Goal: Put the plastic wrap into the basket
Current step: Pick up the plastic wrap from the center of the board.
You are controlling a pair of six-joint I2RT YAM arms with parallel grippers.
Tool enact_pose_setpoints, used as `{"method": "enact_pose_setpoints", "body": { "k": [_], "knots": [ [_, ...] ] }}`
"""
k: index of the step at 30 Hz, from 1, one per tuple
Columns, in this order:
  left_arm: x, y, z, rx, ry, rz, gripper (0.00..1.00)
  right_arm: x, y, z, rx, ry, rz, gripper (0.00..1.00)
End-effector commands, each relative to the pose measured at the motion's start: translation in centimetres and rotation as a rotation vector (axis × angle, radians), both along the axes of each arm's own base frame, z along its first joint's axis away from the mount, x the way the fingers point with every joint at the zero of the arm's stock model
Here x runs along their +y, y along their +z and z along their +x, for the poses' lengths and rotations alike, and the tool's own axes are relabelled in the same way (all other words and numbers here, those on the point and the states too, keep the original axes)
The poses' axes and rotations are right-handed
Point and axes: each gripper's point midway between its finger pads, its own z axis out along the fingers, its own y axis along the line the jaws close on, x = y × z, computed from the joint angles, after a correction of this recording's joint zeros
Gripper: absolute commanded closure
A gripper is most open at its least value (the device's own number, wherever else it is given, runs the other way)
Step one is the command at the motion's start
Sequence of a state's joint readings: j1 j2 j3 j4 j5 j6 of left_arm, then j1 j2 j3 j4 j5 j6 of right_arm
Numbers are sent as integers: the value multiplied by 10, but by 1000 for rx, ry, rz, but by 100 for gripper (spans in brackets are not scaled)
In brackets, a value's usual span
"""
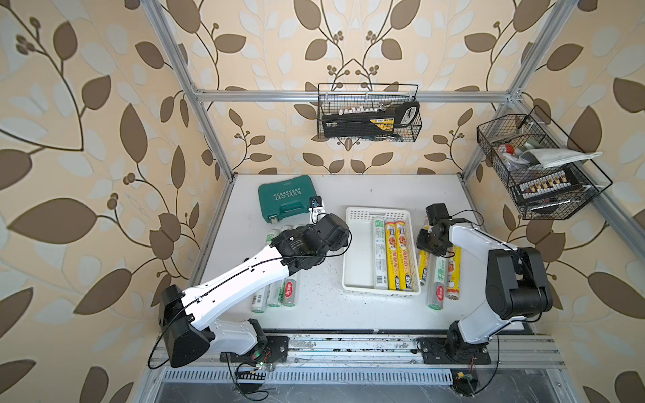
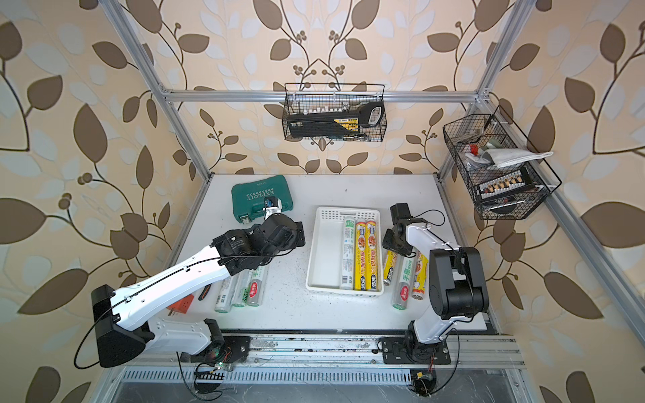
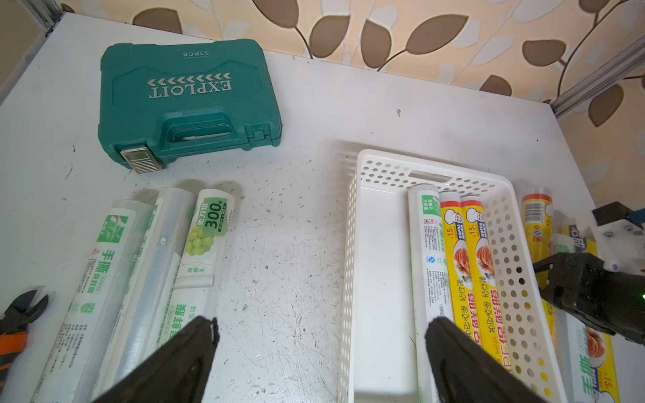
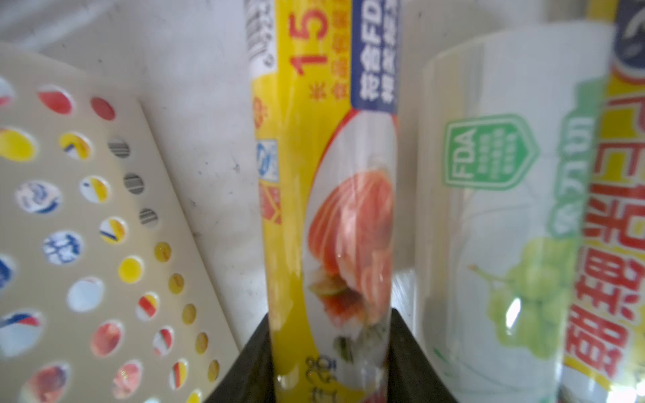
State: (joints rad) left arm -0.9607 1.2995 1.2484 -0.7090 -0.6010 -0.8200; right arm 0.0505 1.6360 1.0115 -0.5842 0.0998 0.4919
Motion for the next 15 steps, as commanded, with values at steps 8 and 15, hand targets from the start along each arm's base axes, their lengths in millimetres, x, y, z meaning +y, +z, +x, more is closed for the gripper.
{"method": "enact_pose_setpoints", "body": {
  "k": [8, 15],
  "knots": [
    [13, 9, 2, -19, 45, -13, 1, -7, 76, -1, -82, 35, -120, 61],
    [25, 14, -2, -37, 71, -3, 1, 48, 132, -3, -223, 153, 93, 60]
  ]
}}
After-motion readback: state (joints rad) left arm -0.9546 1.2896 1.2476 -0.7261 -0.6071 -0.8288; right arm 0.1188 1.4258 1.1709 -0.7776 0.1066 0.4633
